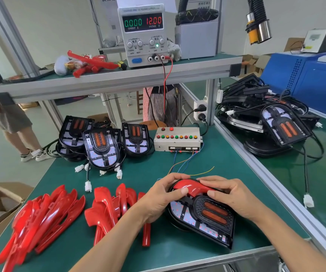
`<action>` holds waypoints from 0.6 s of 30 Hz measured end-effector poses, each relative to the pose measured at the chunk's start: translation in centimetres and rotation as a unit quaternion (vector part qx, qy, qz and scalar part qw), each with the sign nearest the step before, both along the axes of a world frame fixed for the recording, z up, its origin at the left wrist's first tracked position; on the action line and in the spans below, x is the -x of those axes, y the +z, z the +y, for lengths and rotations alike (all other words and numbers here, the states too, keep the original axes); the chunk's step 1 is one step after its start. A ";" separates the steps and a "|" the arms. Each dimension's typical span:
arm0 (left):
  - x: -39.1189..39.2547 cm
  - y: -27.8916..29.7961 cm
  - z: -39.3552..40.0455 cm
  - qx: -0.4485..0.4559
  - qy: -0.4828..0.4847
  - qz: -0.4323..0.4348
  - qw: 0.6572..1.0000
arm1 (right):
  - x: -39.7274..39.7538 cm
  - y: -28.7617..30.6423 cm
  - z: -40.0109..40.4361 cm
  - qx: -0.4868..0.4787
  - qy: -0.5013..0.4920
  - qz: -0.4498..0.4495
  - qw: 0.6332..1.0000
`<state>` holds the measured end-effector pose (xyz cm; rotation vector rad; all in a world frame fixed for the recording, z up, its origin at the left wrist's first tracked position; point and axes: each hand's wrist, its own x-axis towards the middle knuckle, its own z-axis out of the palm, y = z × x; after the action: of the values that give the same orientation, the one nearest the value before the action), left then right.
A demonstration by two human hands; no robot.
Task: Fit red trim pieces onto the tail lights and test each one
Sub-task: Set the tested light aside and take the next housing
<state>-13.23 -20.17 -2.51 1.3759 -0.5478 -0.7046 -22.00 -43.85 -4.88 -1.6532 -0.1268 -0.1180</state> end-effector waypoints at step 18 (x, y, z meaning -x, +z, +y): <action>0.4 0.5 -1.0 0.001 0.060 0.061 0.996 | 0.2 0.2 -0.1 -0.019 0.035 -0.002 0.999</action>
<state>-13.59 -21.16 -2.00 1.3423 -0.3662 -0.6860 -22.22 -43.90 -4.64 -1.6078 -0.1848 -0.0702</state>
